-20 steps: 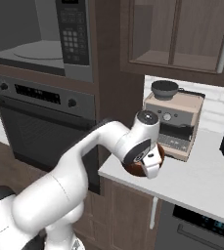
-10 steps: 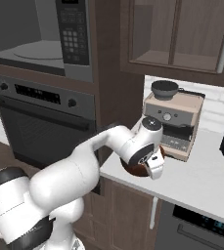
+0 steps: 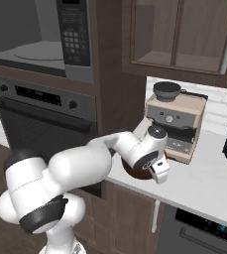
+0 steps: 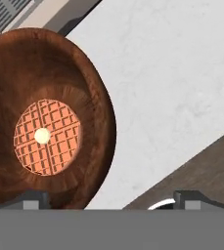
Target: Open the microwave, place the bowl with waffle inside the microwave, then close the microwave door and turn it on.
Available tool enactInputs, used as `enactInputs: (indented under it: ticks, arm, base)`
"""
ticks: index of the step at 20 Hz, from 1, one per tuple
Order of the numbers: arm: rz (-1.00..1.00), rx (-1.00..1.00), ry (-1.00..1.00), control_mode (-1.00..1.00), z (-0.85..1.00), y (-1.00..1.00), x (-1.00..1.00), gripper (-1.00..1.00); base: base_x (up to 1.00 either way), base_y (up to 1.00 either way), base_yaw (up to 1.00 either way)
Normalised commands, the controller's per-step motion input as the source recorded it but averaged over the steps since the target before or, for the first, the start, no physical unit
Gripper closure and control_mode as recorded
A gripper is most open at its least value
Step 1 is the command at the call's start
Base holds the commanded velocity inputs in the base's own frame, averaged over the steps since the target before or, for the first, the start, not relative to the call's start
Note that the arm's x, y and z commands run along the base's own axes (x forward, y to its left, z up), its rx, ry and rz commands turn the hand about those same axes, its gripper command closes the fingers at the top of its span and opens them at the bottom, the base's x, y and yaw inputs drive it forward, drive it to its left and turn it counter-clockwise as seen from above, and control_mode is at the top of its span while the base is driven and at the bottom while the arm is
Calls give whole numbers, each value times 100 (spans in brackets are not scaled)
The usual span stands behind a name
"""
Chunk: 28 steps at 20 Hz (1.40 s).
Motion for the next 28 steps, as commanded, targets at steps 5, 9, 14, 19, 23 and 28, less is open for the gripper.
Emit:
enactInputs:
  ticks: [5,9,14,19,23,28]
  arm:
    - [4,0,1,-100,-28,-11,34,-100]
    - [4,0,1,-100,-27,-13,33,-100]
    - [3,0,0,-100,-28,-3,16,-100]
    - [0,-1,0,-100,-22,0,1,100]
    - [0,-4,0,-100,-23,0,0,100]
    - [0,-1,0,-100,-20,0,0,100]
  base:
    - [0,0,0]
    - [0,0,0]
    - [0,0,0]
    - [0,0,0]
    - [0,0,0]
    - [0,0,0]
